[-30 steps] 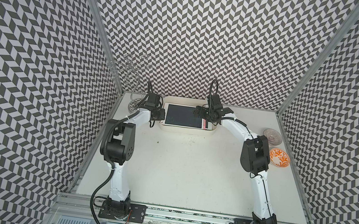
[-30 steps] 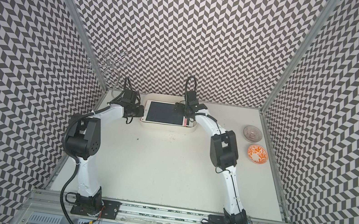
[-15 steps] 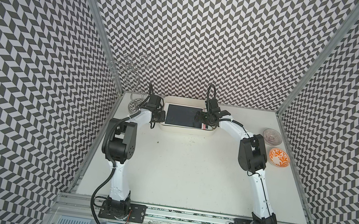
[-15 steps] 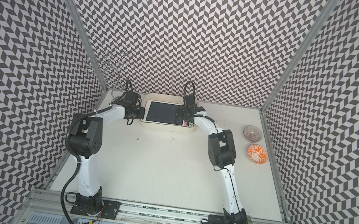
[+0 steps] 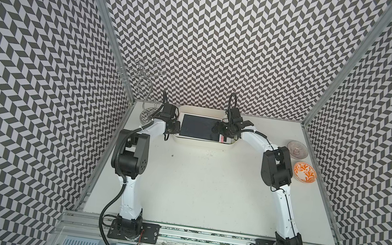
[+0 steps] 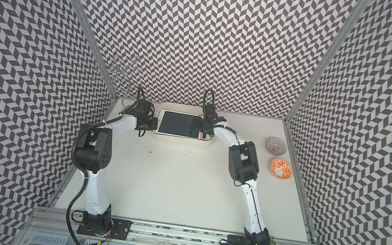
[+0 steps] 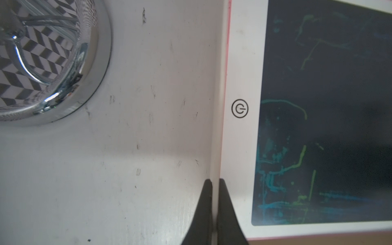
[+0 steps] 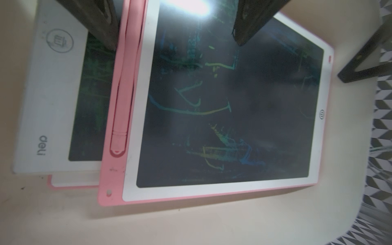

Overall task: Take out the writing tablet from the storage box
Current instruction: Pick up the writing tablet from the storage box.

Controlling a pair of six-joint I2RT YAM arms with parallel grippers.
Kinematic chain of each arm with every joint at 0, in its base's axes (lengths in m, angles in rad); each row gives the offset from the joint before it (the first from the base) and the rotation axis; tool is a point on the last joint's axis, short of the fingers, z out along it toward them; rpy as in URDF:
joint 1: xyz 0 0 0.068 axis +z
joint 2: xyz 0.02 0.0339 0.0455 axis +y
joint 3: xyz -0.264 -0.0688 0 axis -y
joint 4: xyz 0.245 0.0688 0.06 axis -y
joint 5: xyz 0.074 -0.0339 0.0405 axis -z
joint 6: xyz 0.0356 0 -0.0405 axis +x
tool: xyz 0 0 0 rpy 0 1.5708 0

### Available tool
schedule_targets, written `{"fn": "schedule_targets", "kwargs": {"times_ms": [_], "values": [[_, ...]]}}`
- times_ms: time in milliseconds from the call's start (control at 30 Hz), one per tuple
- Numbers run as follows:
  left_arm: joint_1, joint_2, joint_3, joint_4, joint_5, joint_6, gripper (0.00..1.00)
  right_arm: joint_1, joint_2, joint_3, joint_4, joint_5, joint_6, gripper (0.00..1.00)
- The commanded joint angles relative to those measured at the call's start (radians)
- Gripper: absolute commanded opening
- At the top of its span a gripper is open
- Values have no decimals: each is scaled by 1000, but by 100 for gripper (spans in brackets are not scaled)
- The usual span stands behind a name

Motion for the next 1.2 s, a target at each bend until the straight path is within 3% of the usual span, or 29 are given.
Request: {"fn": "schedule_targets", "kwargs": {"times_ms": [0, 267, 600, 1167], "values": [[-35, 25, 28, -3, 59, 3, 0, 34, -22, -42, 94, -307, 54, 84], [-40, 28, 28, -4, 57, 3, 0, 33, -96, -92, 181, -441, 90, 83], [-44, 29, 30, -6, 55, 1, 0, 33, -163, -131, 259, -524, 157, 81], [-44, 26, 36, -13, 47, 0, 0, 39, -182, -154, 291, -499, 189, 79]]}}
